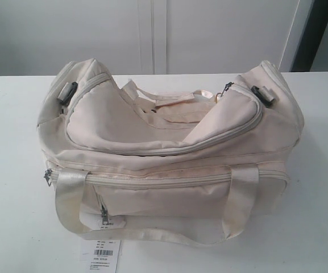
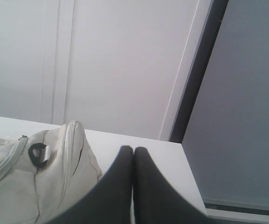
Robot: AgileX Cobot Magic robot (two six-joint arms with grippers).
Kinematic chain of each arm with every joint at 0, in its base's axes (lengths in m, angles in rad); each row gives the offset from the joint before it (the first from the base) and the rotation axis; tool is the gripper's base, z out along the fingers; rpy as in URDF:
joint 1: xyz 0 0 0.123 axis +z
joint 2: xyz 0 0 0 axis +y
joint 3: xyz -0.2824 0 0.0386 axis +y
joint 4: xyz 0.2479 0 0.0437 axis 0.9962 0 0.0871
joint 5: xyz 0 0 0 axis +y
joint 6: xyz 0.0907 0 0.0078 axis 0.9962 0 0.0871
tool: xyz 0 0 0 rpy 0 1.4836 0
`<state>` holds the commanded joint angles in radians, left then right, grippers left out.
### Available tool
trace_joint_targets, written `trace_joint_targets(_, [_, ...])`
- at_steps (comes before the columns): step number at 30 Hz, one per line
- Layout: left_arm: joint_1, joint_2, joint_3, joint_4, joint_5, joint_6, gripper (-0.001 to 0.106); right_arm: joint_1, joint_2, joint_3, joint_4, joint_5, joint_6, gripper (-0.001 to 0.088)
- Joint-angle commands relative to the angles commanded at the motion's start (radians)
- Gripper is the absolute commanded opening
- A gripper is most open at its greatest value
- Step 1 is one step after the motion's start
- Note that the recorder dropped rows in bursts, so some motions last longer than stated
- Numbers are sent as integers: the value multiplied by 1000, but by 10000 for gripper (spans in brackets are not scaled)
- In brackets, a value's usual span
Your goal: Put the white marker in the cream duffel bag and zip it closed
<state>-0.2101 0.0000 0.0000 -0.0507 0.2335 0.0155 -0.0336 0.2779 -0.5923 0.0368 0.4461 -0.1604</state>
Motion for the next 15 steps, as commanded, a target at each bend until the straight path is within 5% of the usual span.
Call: trace_joint_targets(15, [12, 0, 0, 0, 0, 7, 0, 0, 0, 0, 0, 0, 0, 0])
